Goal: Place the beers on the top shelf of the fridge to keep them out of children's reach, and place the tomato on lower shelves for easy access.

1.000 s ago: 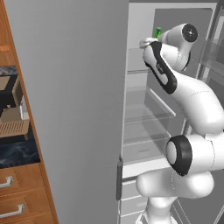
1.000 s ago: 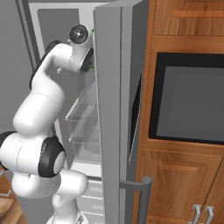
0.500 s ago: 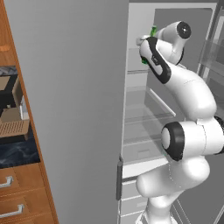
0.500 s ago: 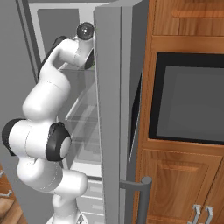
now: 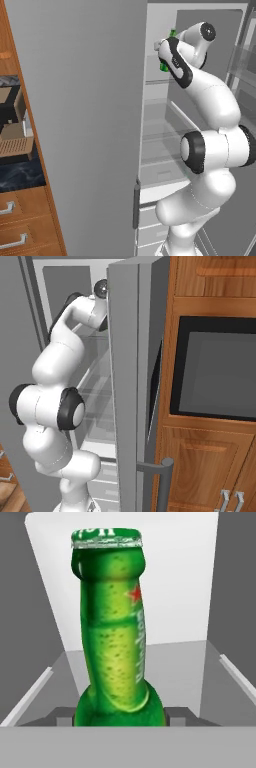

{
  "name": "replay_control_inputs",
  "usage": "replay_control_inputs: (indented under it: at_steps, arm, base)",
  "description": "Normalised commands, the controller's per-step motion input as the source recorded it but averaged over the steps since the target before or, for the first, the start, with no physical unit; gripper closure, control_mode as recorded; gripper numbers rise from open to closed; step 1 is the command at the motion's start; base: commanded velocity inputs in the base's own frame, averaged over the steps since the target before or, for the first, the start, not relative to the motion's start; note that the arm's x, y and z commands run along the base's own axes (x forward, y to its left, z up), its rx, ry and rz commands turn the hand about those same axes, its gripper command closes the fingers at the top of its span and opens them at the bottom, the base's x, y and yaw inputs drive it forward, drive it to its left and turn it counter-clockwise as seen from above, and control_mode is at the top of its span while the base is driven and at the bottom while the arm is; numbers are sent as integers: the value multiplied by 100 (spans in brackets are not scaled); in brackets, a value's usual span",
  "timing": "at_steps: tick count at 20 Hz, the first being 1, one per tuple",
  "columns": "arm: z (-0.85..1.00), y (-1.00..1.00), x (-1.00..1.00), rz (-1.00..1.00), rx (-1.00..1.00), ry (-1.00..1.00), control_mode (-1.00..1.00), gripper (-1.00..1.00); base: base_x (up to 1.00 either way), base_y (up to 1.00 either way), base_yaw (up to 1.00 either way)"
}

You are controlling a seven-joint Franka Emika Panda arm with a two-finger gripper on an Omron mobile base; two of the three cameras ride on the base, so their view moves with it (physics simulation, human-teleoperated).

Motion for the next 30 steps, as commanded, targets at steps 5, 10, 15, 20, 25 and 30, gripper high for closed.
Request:
replay_control_inputs:
  at_steps: [5,10,15,20,25,30]
  arm:
    - [-27,0,35,4,-1,0,-100,100]
    - [-34,0,27,5,-2,0,-100,-100]
    - [-35,0,21,5,-3,0,-100,-100]
    - [-27,0,3,7,-3,0,-100,-100]
    - [-4,0,-8,8,-4,-1,-100,-100]
    - [0,0,-35,8,-5,-2,-100,-100]
  base:
    - [0,0,0]
    - [0,0,0]
    - [0,0,0]
    - [0,0,0]
    - [0,0,0]
    - [0,0,0]
